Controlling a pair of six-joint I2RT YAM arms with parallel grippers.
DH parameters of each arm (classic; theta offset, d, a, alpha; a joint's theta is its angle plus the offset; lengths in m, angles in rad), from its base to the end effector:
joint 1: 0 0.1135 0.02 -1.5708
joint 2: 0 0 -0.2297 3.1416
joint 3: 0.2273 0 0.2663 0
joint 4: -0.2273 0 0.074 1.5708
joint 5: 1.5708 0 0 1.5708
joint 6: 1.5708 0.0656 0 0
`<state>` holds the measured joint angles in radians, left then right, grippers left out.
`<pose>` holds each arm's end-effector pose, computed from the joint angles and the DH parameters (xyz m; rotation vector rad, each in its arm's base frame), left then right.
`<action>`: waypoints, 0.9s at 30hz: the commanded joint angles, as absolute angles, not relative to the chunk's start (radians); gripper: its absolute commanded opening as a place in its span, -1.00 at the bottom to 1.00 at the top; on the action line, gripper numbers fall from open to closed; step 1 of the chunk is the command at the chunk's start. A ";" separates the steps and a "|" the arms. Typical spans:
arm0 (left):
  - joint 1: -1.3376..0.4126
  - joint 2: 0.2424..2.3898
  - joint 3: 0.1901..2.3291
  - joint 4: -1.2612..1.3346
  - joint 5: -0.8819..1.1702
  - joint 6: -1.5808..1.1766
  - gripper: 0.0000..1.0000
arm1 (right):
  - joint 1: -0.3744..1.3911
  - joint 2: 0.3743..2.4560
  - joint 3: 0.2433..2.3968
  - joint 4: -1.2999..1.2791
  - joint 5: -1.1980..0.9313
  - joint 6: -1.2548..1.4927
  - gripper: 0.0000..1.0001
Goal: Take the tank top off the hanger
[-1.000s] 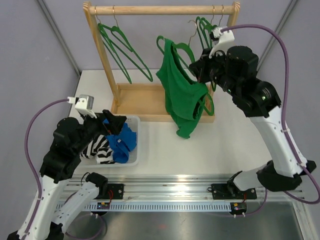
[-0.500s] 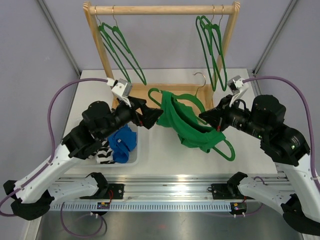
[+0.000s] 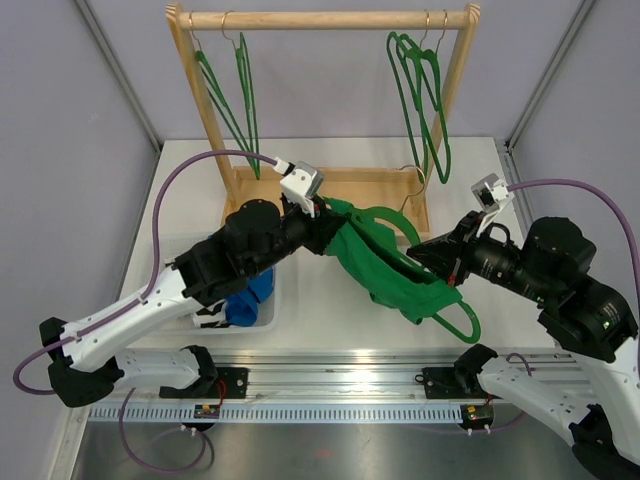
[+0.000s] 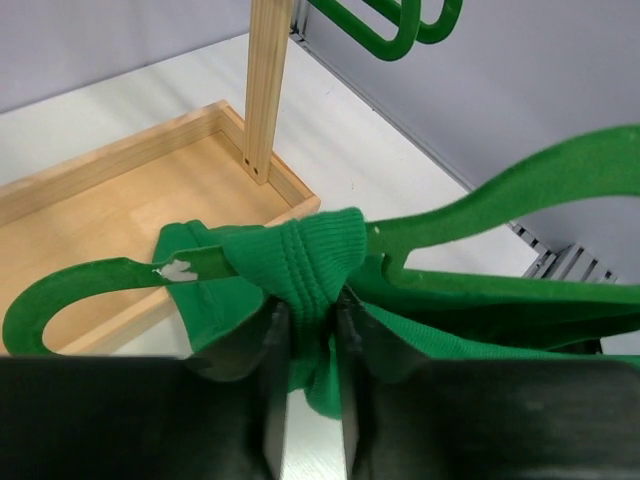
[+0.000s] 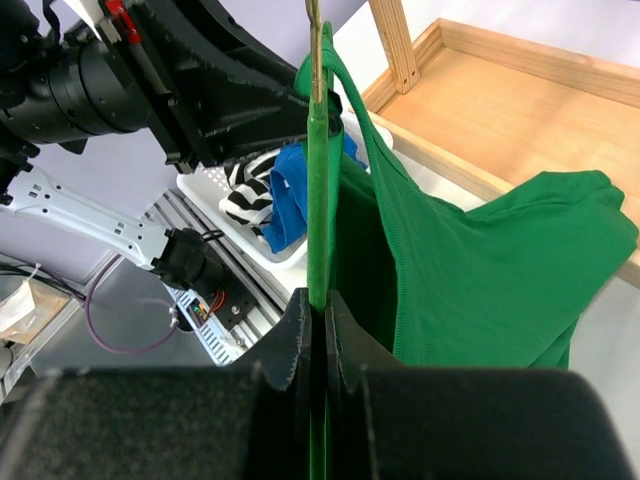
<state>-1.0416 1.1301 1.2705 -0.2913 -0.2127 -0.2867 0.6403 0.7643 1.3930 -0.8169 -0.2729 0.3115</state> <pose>0.1670 -0.2581 0.3962 0.5035 1.7125 -0.7922 0.1205 0.1119 0.4479 -0.5060 1.7763 0.9197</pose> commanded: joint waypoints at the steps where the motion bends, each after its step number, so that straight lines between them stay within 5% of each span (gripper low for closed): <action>1: -1.049 1.124 1.328 -0.244 -0.279 -0.268 -0.66 | 0.638 0.746 1.378 -0.769 -0.287 0.316 -1.00; 4: -1.049 1.112 1.322 -0.264 -0.308 -0.270 -1.00 | 0.638 0.747 1.345 -0.770 -0.259 0.293 -1.00; 14: -0.999 1.022 1.301 -0.547 -0.788 -0.441 -1.00 | 0.638 0.614 1.190 -0.767 -0.371 0.095 -1.00; 22: -0.857 0.985 1.244 -0.600 -0.611 -0.486 -1.00 | 0.638 0.460 1.155 -0.759 -0.444 0.028 -1.00; 27: -0.859 0.962 1.160 -0.455 -0.293 -0.462 -1.00 | 0.638 0.408 1.114 -0.672 -0.409 0.029 -1.00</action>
